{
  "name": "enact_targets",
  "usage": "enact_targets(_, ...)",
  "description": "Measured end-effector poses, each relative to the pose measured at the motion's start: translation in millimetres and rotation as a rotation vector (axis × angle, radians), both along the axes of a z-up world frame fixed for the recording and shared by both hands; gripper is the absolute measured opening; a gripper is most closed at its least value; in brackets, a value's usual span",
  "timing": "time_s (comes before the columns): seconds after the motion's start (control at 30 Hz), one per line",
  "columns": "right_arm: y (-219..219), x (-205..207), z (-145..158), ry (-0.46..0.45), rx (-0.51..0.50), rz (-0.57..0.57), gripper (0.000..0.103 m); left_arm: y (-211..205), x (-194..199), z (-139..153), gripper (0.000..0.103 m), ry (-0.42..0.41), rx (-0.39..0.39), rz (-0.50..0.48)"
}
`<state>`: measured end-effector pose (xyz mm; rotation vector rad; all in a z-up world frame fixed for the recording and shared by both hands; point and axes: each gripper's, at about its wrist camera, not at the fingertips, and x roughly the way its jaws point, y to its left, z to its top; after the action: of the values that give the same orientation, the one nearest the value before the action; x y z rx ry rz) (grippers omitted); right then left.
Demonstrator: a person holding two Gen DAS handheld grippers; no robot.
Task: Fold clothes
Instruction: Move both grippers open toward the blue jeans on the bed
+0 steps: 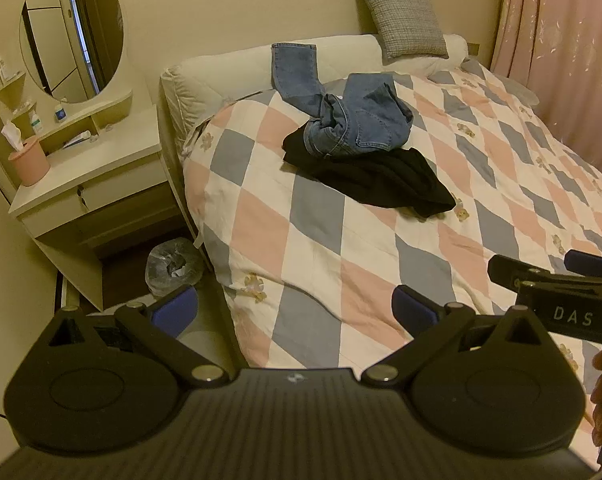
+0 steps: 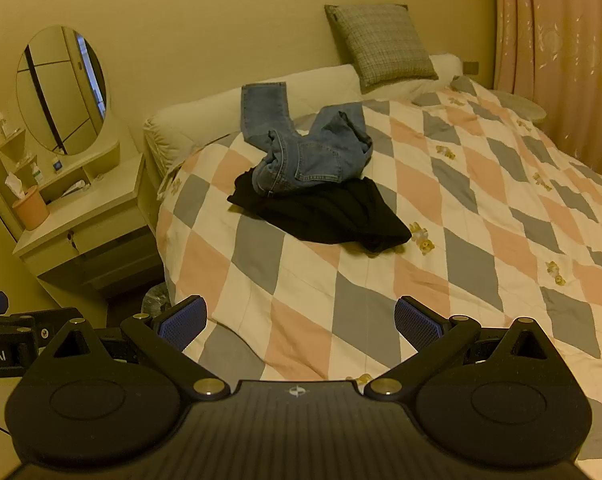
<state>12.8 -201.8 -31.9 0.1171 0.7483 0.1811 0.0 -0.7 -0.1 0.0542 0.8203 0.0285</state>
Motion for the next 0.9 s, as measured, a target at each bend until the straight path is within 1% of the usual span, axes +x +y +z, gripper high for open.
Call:
enact_targets(0.17, -1.9, -0.6, 0.0, -0.003, -0.002, 0.002, 0.103, -3.9, 0.3, -0.6, 0.102, 0.000, 0.014, -0.003)
enact_targets(0.3, -1.0, -1.0, -3.2, -0.003, -0.001, 0.000, 0.103, 5.5, -1.1, 4.6, 0.102, -0.004, -0.010, -0.004)
enact_targets(0.4, 0.3, -0.9, 0.6, -0.002, -0.001, -0.001, 0.103, 2.6, -6.0, 2.8, 0.102, -0.013, -0.003, -0.002)
enact_targets(0.57, -1.1, 1.9, 4.8, 0.001, 0.002, -0.004, 0.103, 3.4, 1.2, 1.1, 0.102, 0.013, -0.006, -0.007)
enact_targets(0.73, -4.1, 6.6, 2.2, 0.012, 0.007, -0.021, 0.103, 0.7, 8.5, -4.9, 0.102, 0.043, -0.004, -0.029)
enact_targets(0.8, -5.6, 8.7, -0.4, 0.019, 0.007, -0.029, 0.103, 3.2, 12.3, -8.8, 0.102, 0.055, -0.015, -0.040)
enact_targets(0.9, -7.5, 12.3, -6.8, 0.036, 0.002, -0.037, 0.103, 8.7, 19.1, -14.1, 0.102, 0.069, -0.053, -0.056)
